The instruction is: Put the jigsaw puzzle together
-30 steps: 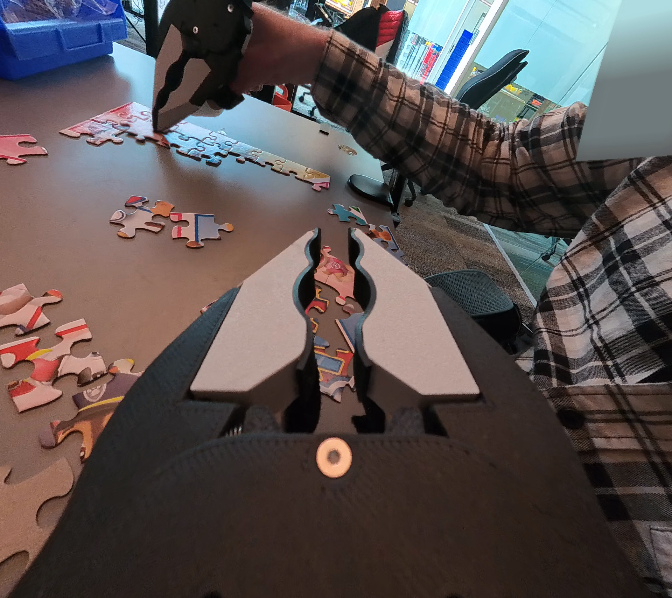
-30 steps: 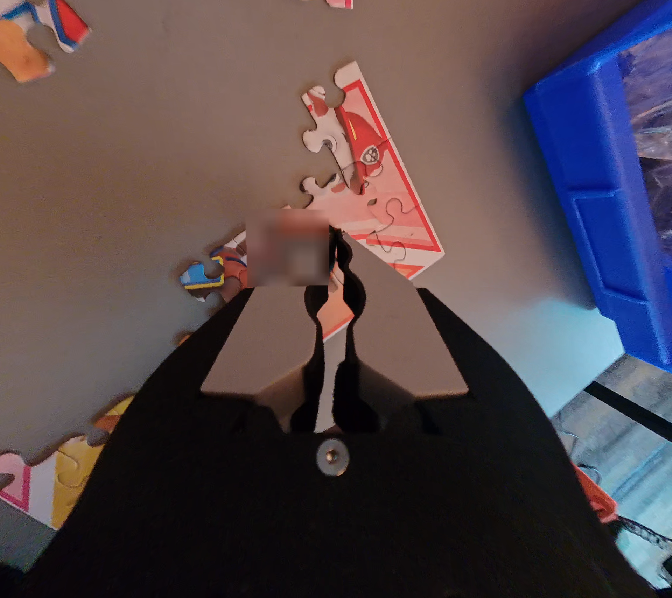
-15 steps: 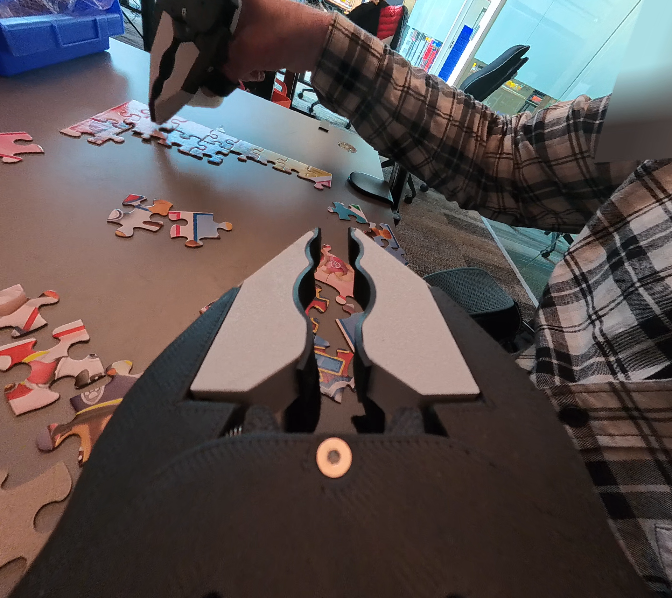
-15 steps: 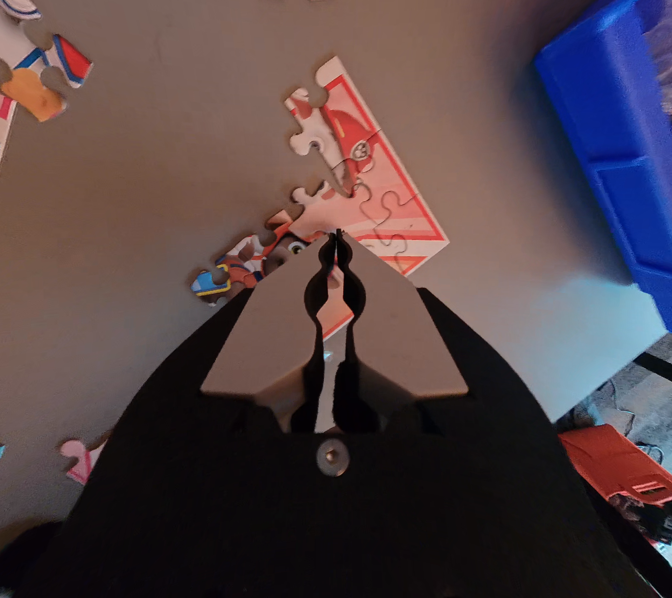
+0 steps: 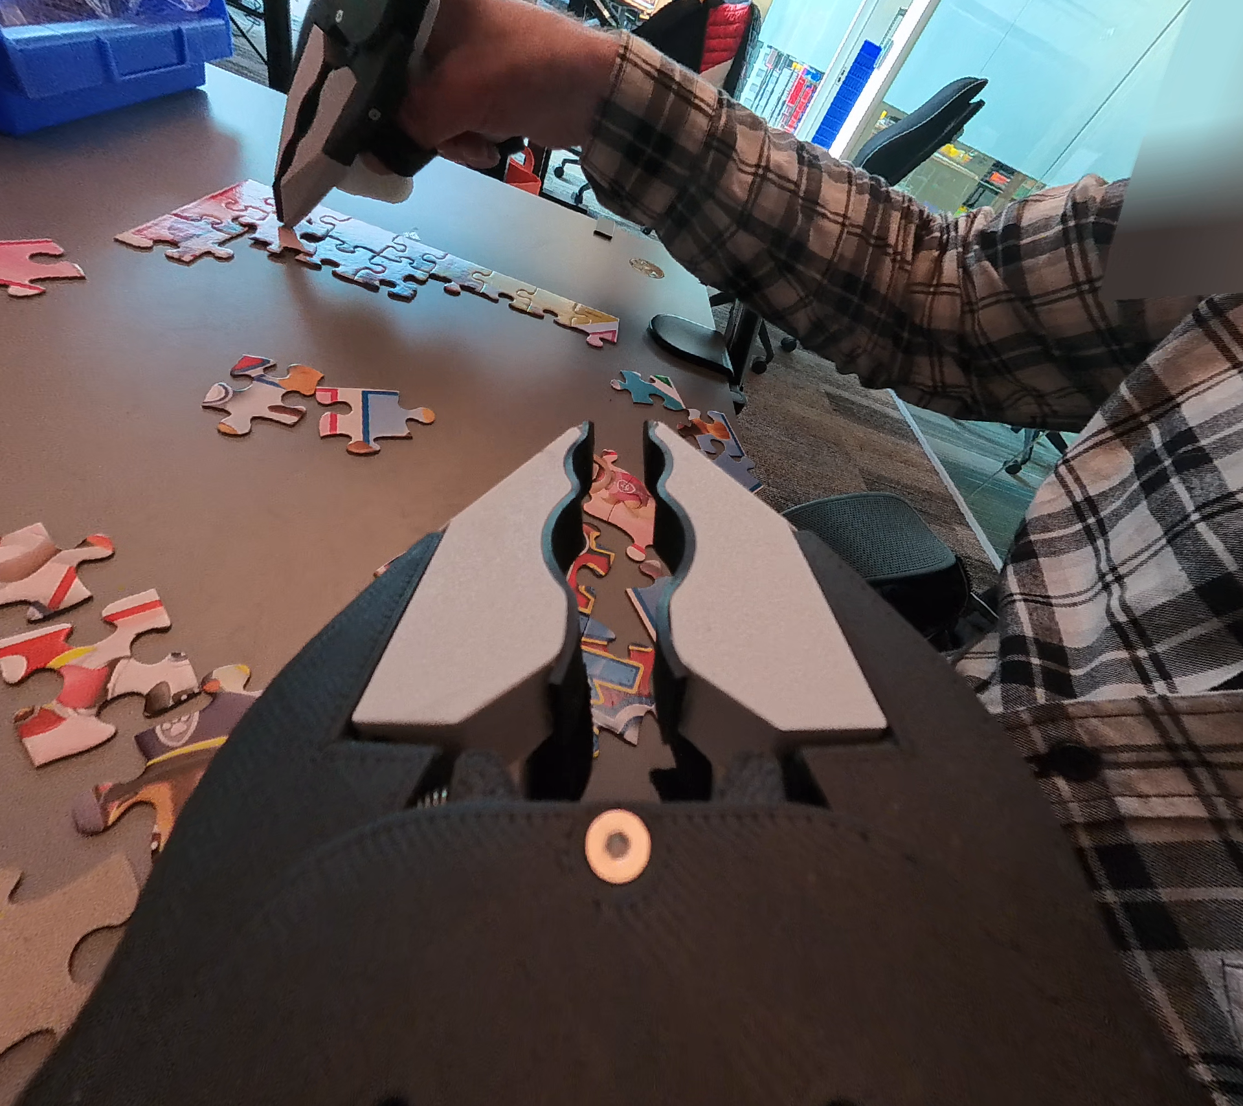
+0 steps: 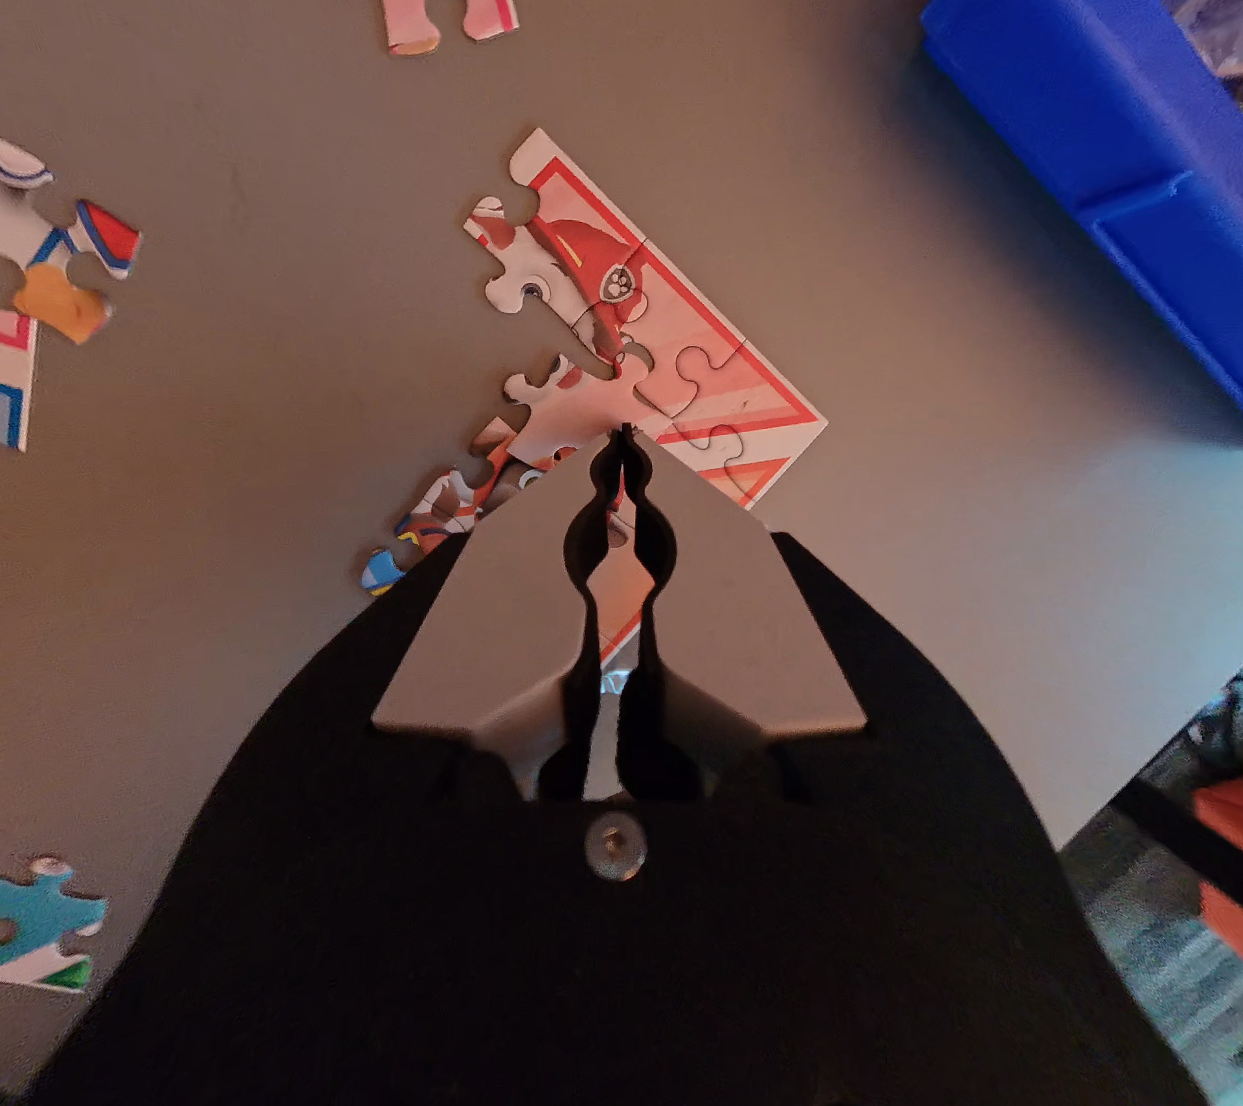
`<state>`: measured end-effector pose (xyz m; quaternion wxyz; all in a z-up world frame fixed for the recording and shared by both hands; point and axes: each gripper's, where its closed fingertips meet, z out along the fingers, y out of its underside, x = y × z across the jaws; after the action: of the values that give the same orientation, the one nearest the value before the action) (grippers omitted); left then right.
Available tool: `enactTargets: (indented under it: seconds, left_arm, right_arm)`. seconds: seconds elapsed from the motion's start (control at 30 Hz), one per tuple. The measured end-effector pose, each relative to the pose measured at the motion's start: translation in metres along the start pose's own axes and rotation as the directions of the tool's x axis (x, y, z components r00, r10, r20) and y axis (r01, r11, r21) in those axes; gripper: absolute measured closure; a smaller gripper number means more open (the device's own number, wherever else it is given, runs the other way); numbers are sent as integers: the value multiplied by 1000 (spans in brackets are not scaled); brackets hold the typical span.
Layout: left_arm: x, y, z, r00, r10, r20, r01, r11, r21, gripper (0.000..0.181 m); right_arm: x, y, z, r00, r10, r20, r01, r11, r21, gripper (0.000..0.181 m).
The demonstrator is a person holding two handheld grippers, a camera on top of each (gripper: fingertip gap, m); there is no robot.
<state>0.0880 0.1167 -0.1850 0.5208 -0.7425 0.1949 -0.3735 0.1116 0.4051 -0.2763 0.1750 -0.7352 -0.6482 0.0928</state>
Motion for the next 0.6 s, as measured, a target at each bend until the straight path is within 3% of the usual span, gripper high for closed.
enactTargets:
  seconds: [0.37,0.6]
  left_arm:
    - [-1,-1,-1,1000,7,8,-7,1000,4,169]
    - [1,-2,-1,1000,11,3,-11,1000,9,169]
  right_arm:
    - [1,-4,2,987,160,22,-160,987,-20,181]
    - [7,-9,-6,1000,11,2,-11,999,34,181]
